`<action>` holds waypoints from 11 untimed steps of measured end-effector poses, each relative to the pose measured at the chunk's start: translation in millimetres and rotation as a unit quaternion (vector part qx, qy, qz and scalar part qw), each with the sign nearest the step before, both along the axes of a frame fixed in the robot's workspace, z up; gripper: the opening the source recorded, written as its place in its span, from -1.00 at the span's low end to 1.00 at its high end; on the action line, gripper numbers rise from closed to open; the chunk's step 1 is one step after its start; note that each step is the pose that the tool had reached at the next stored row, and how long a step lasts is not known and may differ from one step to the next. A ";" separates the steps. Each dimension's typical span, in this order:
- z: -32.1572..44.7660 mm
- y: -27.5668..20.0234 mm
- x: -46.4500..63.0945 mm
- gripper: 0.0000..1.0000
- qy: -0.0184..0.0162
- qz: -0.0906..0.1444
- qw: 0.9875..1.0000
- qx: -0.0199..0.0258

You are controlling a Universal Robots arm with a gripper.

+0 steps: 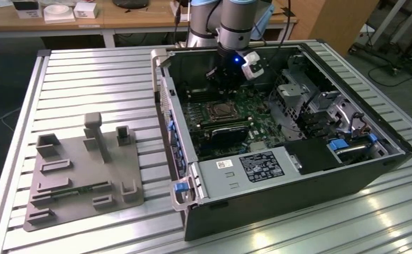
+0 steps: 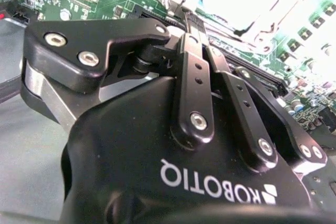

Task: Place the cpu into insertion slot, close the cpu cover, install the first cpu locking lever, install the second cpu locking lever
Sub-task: 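Install the first cpu locking lever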

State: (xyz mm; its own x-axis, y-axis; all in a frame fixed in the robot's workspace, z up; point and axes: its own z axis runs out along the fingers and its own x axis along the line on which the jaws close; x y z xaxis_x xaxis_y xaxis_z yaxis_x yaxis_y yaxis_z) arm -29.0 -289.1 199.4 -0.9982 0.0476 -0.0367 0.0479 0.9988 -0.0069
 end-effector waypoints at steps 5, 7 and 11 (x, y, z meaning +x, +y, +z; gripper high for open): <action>-0.9 -0.7 0.1 -0.80 0.000 0.000 1.000 0.000; -0.7 -0.7 0.1 -0.80 0.000 0.000 1.000 0.000; 1.2 -0.7 0.1 -0.80 0.000 0.000 1.000 0.000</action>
